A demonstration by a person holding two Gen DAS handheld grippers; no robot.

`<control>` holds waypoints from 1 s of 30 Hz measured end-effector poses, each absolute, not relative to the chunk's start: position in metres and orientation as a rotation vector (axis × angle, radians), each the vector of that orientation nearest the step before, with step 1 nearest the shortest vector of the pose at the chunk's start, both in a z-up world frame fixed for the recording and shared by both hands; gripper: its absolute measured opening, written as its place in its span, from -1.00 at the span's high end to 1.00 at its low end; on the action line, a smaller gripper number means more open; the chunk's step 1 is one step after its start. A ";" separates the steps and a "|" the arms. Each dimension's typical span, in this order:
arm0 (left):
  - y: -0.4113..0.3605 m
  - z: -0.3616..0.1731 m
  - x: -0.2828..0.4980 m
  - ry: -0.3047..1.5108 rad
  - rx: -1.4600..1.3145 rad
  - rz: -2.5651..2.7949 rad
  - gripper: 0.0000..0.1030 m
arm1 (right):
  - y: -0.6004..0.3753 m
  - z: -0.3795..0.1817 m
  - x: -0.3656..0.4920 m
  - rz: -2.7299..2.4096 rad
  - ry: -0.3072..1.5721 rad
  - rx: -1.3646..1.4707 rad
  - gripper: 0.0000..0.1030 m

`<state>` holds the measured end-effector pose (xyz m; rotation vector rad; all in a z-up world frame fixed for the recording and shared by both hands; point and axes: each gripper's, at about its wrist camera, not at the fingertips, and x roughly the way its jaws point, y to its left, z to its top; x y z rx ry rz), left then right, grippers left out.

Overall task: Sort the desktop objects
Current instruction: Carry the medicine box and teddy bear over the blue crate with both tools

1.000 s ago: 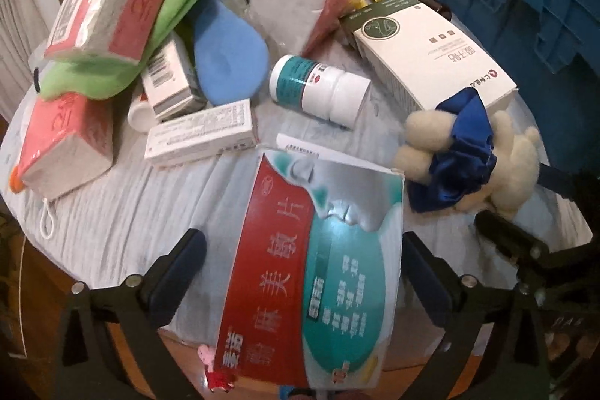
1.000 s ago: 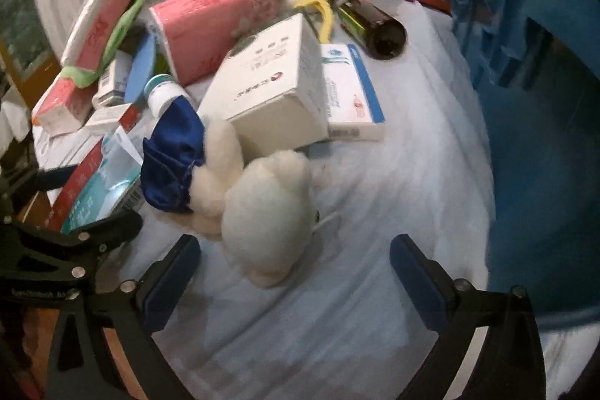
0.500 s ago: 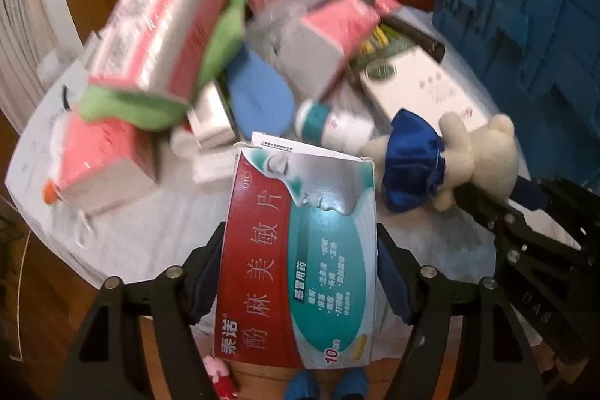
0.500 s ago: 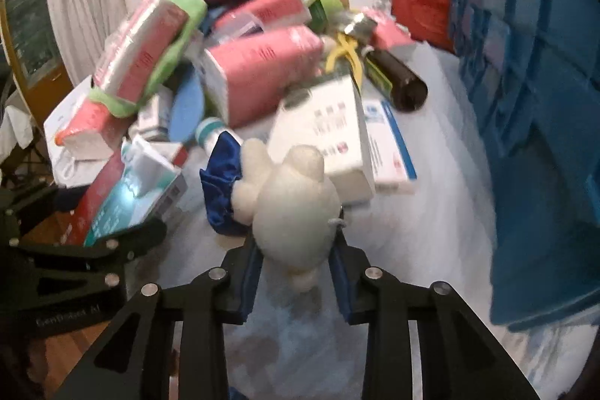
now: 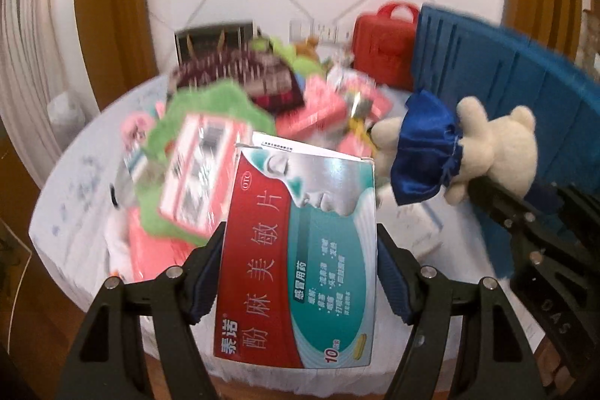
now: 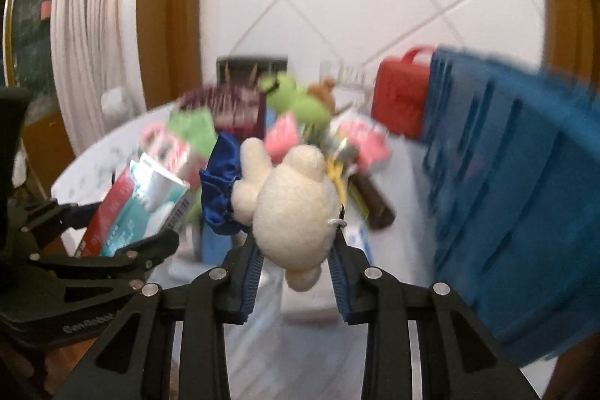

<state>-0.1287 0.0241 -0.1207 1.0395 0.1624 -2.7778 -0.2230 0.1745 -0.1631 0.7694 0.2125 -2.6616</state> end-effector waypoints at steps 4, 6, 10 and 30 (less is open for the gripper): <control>0.032 -0.074 -0.124 0.156 0.908 -2.857 -0.39 | 0.180 -0.113 -0.208 -2.743 0.189 0.622 0.37; 0.039 -0.050 -0.123 0.137 0.850 -2.894 -0.39 | 0.189 -0.090 -0.200 -2.778 0.179 0.554 0.37; 0.079 -0.010 -0.131 0.110 0.724 -2.983 -0.39 | 0.227 -0.041 -0.182 -2.894 0.150 0.407 0.37; 0.401 0.028 -0.249 0.007 0.994 -3.136 -0.40 | 0.545 -0.036 -0.244 -3.187 0.317 0.828 0.36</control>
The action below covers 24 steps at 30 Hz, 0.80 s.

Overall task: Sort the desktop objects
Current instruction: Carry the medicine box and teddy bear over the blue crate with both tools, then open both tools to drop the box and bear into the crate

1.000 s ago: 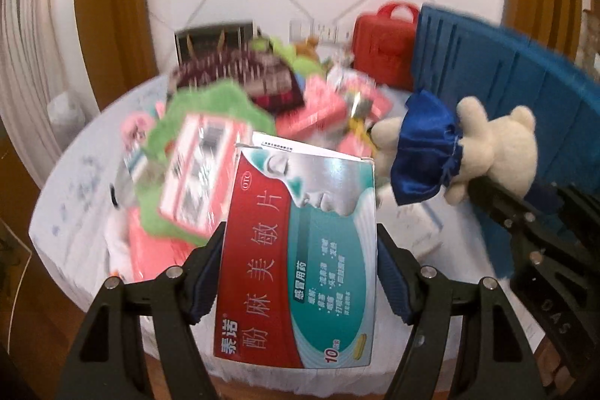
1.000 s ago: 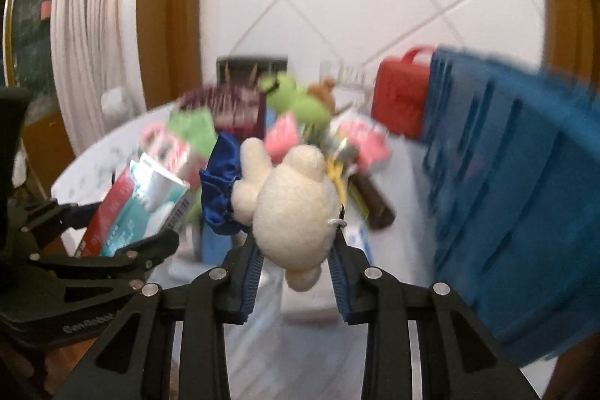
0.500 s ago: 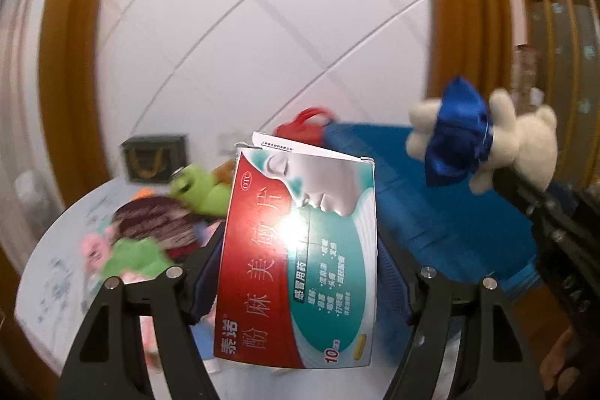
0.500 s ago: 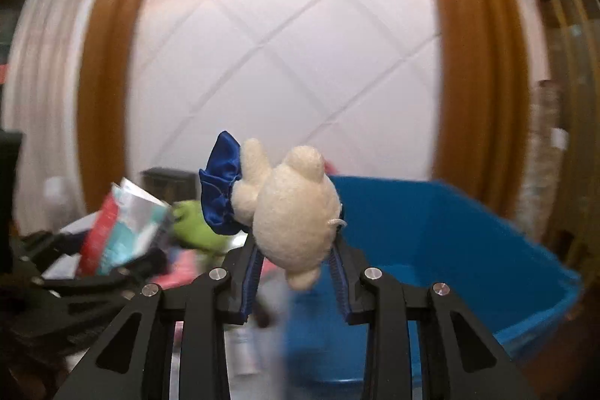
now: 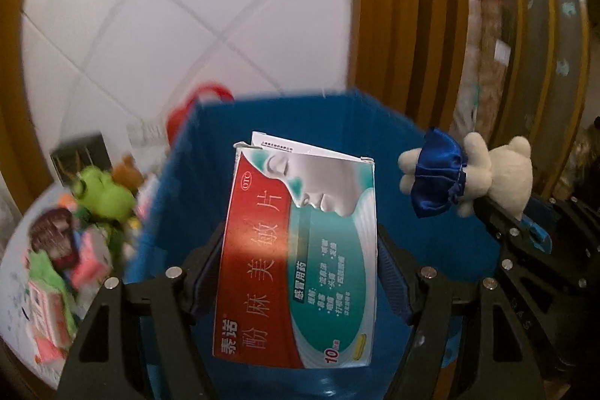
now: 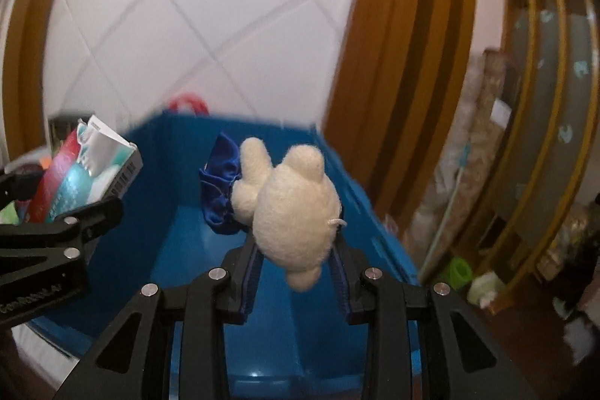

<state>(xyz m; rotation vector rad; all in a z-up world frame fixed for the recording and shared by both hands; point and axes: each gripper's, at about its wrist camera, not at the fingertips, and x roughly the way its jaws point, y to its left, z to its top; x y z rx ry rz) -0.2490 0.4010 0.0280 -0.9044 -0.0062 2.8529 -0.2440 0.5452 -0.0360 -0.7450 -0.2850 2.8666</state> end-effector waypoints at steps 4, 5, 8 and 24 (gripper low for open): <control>0.425 0.007 -0.270 0.036 -1.072 2.751 -0.40 | 0.568 -0.056 -0.257 2.822 -0.310 -0.903 0.36; 0.429 0.002 -0.275 0.034 -1.112 2.716 -0.40 | 0.572 -0.061 -0.261 2.818 -0.320 -0.939 0.36; 0.439 -0.006 -0.282 0.043 -1.209 2.647 -0.40 | 0.581 -0.072 -0.268 2.804 -0.362 -1.012 0.35; 0.450 -0.010 -0.281 0.113 -1.292 2.689 -0.46 | 0.601 -0.064 -0.269 2.812 -0.382 -0.947 -0.75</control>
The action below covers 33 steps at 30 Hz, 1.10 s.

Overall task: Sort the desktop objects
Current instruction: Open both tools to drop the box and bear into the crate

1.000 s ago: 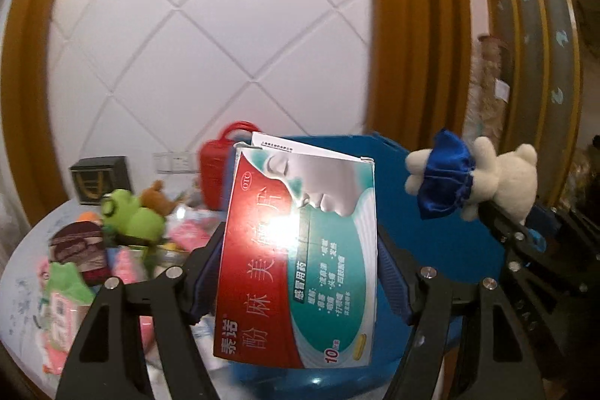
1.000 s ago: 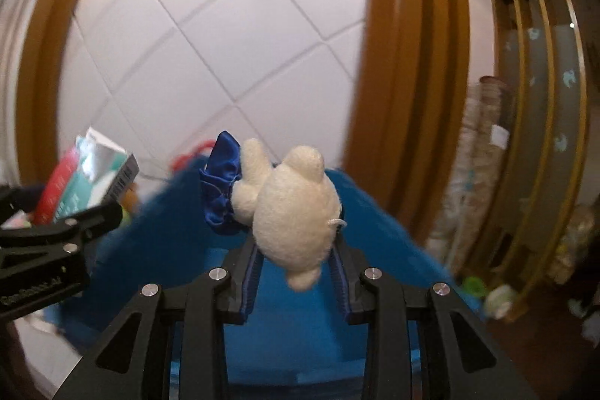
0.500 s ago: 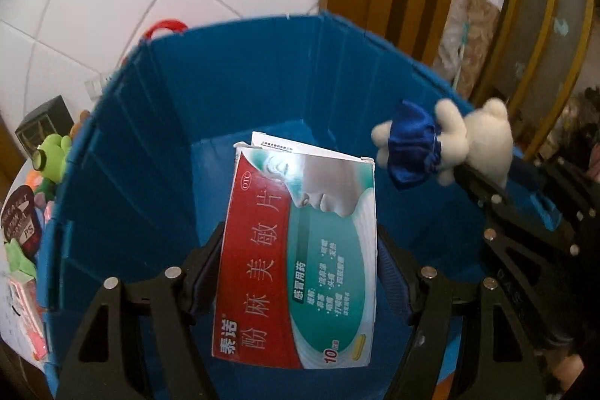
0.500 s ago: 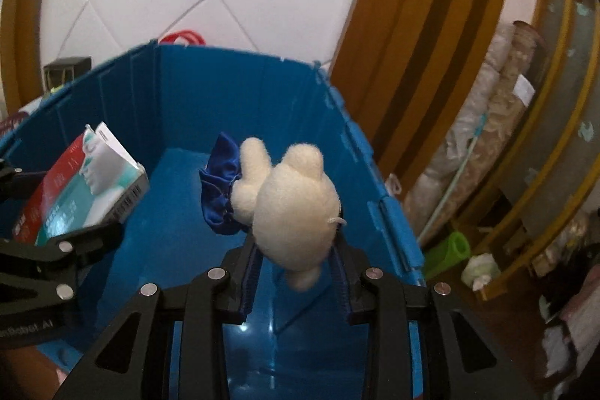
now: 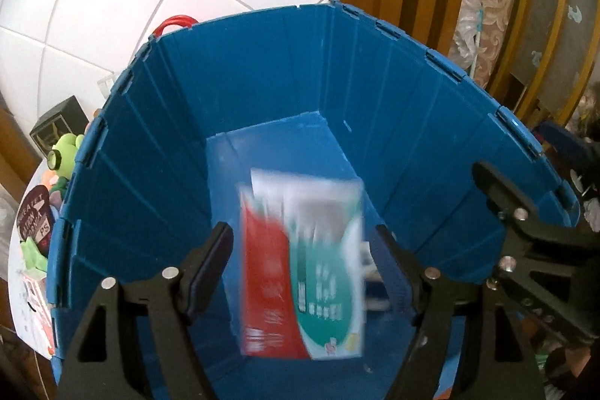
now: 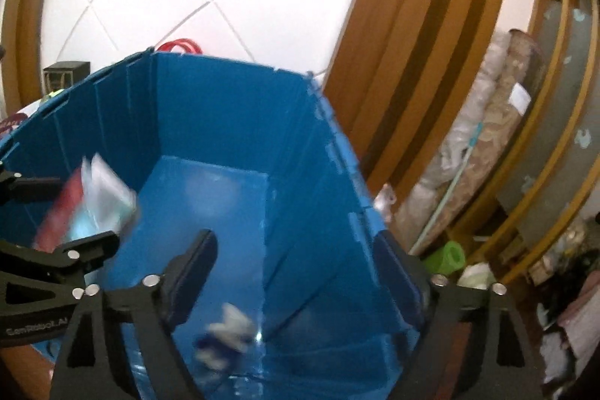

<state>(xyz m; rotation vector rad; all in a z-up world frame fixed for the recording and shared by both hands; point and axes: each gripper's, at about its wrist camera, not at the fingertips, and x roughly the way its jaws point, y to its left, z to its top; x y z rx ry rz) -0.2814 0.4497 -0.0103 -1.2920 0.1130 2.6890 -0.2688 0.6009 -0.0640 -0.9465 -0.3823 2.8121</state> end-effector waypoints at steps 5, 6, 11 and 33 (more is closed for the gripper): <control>0.443 -0.007 -0.278 0.098 -1.278 2.718 -0.47 | 0.604 -0.059 -0.261 2.831 -0.360 -0.934 -0.99; 0.442 -0.006 -0.276 0.098 -1.272 2.721 -0.48 | 0.604 -0.058 -0.260 2.835 -0.354 -0.934 -0.99; 0.436 0.003 -0.265 0.095 -1.225 2.750 -0.48 | 0.600 -0.056 -0.255 2.848 -0.344 -0.928 -0.99; 0.308 0.062 -0.164 -0.025 -0.879 3.025 -0.48 | 0.493 -0.013 -0.210 3.009 -0.347 -0.735 -0.99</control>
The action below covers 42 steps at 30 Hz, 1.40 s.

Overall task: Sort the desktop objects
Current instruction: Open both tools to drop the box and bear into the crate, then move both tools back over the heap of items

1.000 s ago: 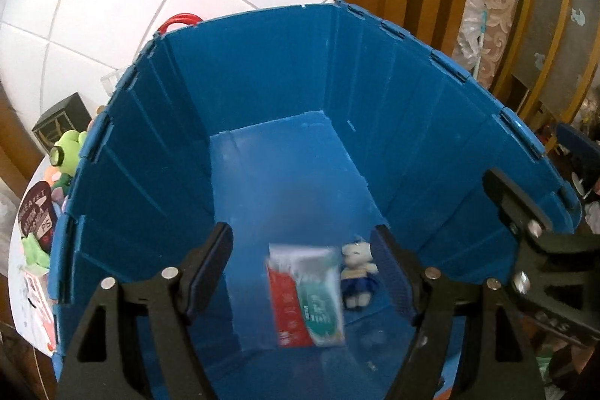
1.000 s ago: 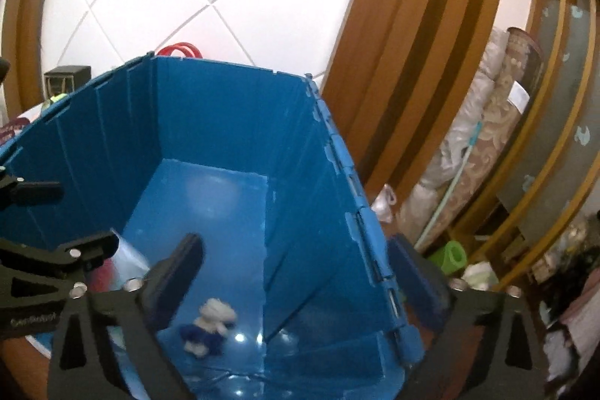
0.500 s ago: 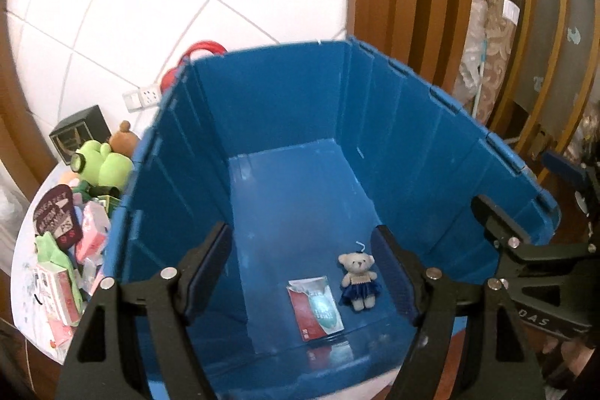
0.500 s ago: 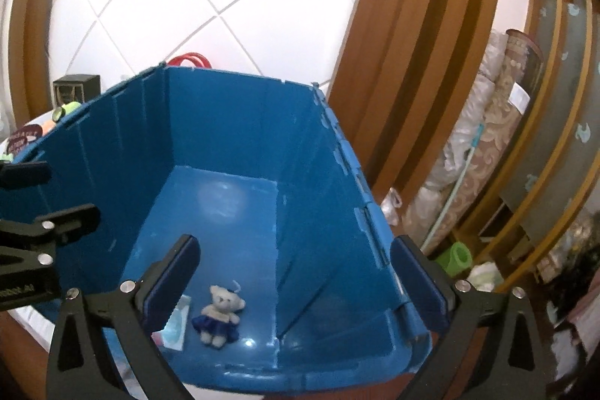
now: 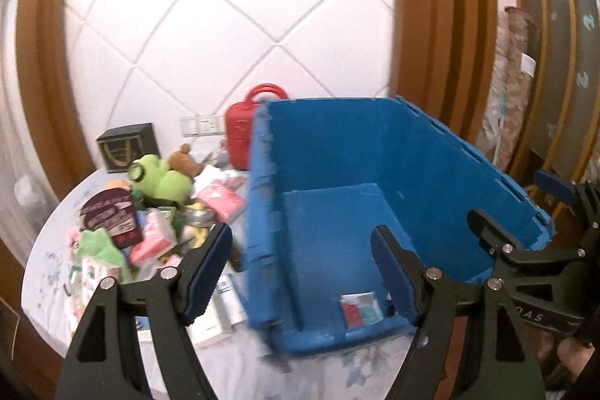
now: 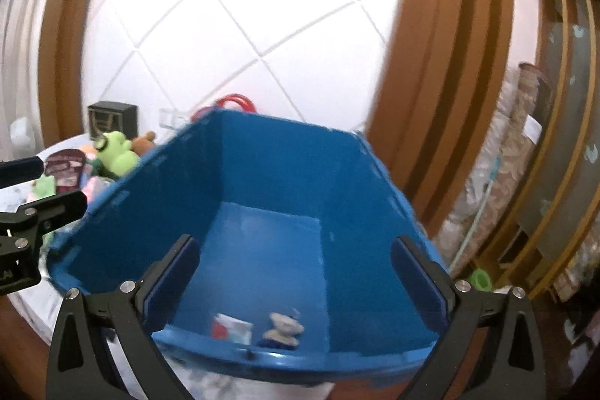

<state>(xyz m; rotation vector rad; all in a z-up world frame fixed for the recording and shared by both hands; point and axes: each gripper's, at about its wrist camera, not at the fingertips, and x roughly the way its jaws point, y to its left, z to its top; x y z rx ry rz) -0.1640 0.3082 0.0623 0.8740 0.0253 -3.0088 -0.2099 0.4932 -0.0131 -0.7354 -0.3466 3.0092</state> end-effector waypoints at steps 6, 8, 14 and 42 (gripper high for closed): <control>0.238 0.055 -0.135 0.063 0.855 -2.946 -0.48 | 0.421 -0.011 -0.200 3.066 -0.372 -0.701 -1.00; 0.209 0.052 -0.124 0.084 0.850 -2.917 -0.48 | 0.395 -0.011 -0.197 3.089 -0.378 -0.702 -1.00; 0.128 0.038 -0.093 0.125 0.856 -2.842 -0.48 | 0.308 -0.017 -0.186 3.146 -0.416 -0.708 -1.00; -0.082 -0.112 -0.089 0.273 1.114 -2.402 -0.48 | 0.173 -0.140 -0.283 3.315 -0.411 -1.271 -1.00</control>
